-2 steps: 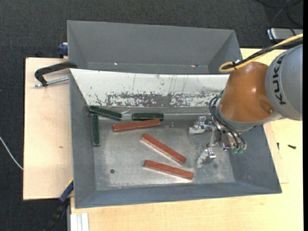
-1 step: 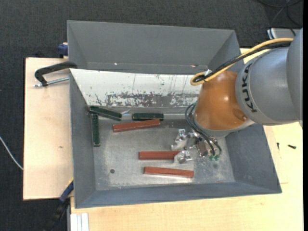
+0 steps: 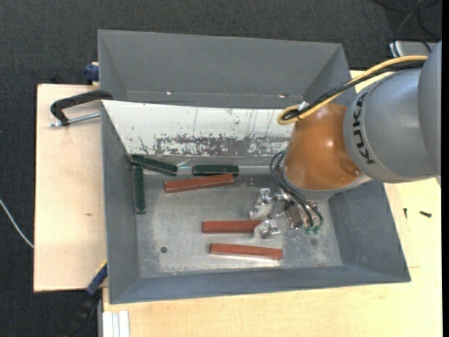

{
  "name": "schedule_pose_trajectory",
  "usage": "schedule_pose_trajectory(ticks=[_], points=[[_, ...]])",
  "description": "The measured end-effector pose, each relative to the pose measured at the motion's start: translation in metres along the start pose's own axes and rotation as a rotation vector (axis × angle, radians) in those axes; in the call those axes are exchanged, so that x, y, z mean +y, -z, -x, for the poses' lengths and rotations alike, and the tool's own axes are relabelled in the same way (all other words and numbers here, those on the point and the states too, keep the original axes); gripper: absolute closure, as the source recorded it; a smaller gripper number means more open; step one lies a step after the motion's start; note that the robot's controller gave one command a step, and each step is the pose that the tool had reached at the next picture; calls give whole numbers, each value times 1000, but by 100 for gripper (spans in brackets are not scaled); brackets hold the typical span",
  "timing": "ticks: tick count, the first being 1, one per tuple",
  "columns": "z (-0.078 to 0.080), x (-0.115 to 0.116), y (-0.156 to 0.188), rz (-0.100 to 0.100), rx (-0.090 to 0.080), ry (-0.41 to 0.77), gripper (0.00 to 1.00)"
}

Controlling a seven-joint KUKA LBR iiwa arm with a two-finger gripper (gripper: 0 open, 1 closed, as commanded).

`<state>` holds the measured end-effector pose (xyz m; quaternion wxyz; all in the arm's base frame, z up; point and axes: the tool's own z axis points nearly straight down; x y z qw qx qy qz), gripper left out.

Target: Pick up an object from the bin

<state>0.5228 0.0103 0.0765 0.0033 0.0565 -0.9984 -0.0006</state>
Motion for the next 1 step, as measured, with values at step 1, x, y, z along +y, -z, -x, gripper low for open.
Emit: schedule_pose_trajectory(ticks=[1], points=[[22, 2, 149, -5, -21, 267, 100]])
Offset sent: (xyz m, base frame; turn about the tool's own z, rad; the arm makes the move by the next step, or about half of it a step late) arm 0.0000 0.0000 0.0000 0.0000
